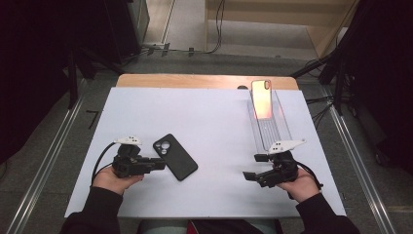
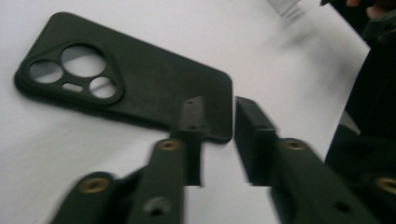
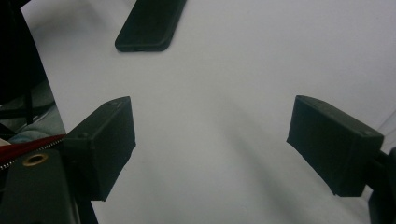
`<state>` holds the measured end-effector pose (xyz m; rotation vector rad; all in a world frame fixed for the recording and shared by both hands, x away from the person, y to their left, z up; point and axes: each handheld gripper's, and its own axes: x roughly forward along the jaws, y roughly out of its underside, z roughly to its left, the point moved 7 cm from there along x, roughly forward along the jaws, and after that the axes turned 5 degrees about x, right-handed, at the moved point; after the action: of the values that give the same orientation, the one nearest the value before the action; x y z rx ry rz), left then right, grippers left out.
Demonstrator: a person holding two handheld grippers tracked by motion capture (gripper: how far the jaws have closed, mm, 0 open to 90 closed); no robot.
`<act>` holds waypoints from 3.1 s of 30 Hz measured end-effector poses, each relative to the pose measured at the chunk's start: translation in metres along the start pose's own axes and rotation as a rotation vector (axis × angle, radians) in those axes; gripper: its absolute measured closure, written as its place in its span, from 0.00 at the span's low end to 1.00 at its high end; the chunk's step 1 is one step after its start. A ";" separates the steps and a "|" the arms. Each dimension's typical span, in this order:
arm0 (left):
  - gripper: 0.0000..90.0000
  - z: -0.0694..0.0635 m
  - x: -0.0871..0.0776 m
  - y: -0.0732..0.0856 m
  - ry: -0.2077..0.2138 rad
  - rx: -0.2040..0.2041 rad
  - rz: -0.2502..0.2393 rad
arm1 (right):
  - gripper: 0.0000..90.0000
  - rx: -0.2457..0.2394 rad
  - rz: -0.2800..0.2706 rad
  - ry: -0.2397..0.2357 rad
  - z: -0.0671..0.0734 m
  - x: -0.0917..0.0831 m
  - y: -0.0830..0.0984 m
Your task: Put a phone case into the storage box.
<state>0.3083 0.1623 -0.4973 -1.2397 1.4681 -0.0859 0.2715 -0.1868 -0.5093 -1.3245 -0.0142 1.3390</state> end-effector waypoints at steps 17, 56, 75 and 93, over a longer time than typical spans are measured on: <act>1.00 0.041 0.035 0.015 -0.102 0.023 0.185 | 0.15 -0.001 0.017 0.011 -0.002 0.002 0.004; 0.95 0.015 0.119 -0.052 0.006 0.090 0.093 | 0.21 0.027 0.012 0.019 -0.010 -0.003 0.010; 0.50 -0.011 0.054 -0.043 0.137 0.063 0.014 | 0.21 0.019 0.014 0.023 -0.008 -0.003 0.011; 0.37 -0.024 0.018 -0.012 0.127 0.064 -0.047 | 0.20 0.015 0.019 0.016 -0.006 -0.001 0.015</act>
<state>0.3017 0.1311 -0.4931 -1.2357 1.5334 -0.2456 0.2656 -0.1958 -0.5208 -1.3259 0.0197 1.3424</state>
